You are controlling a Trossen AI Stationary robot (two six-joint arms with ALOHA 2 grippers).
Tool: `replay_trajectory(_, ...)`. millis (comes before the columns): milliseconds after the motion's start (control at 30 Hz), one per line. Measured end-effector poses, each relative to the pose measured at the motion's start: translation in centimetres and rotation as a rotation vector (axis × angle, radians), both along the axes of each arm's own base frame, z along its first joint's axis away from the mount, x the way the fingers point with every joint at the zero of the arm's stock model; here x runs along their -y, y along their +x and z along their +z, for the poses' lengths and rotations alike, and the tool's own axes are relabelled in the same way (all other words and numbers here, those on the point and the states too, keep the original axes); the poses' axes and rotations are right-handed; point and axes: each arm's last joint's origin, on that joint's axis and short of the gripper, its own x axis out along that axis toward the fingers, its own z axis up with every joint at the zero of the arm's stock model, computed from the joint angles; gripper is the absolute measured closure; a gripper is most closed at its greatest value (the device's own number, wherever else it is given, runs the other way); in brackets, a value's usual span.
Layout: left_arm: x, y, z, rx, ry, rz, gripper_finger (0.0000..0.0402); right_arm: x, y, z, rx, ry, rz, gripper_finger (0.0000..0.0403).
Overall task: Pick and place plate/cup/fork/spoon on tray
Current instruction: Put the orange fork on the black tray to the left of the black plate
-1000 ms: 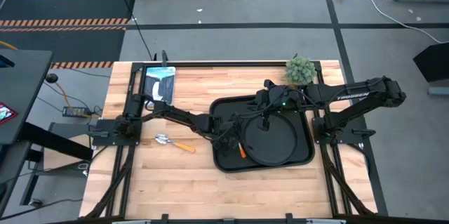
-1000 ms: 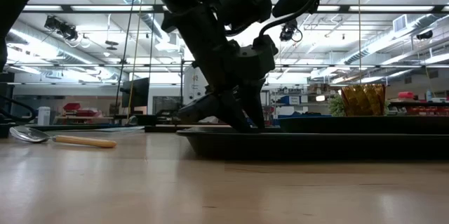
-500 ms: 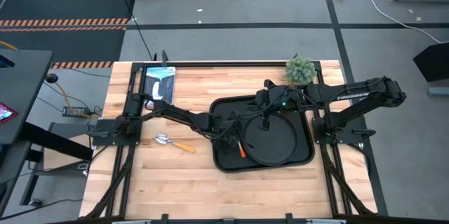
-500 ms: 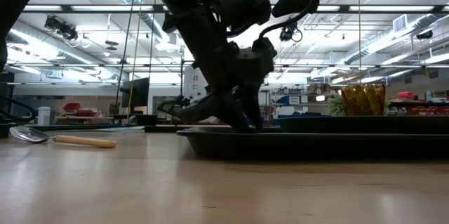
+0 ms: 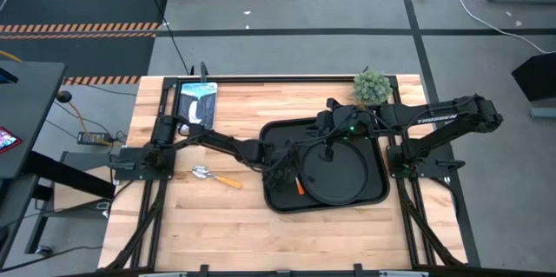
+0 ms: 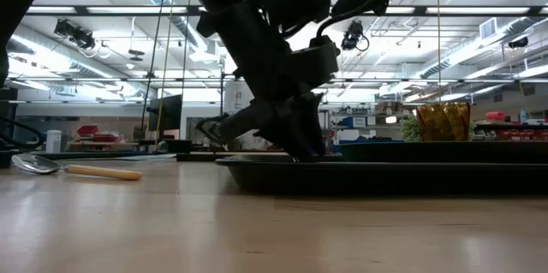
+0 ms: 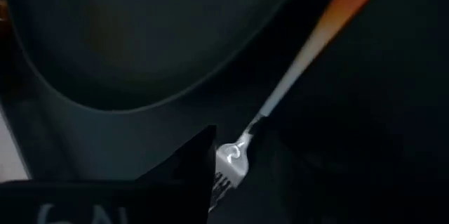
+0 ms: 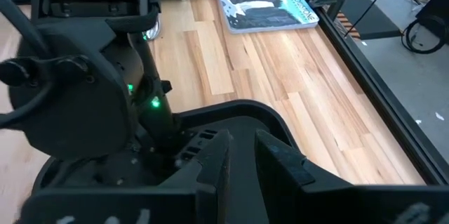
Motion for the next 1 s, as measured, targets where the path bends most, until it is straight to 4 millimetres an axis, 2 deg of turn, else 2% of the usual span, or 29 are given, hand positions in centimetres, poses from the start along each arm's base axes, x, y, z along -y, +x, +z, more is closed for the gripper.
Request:
replay_trajectory(267, -0.5, 0.2, -1.1, -0.017, -0.005, 0.023, 0.026, 0.0, 0.0, 0.0, 0.004, 0.002, 0.009, 0.0328)
replay_trajectory(1000, -0.7, 0.5, -1.0, 0.03, 0.059, 0.072, 0.026, 0.0, 0.1, 0.1, 0.007, -0.003, 0.014, 0.0328)
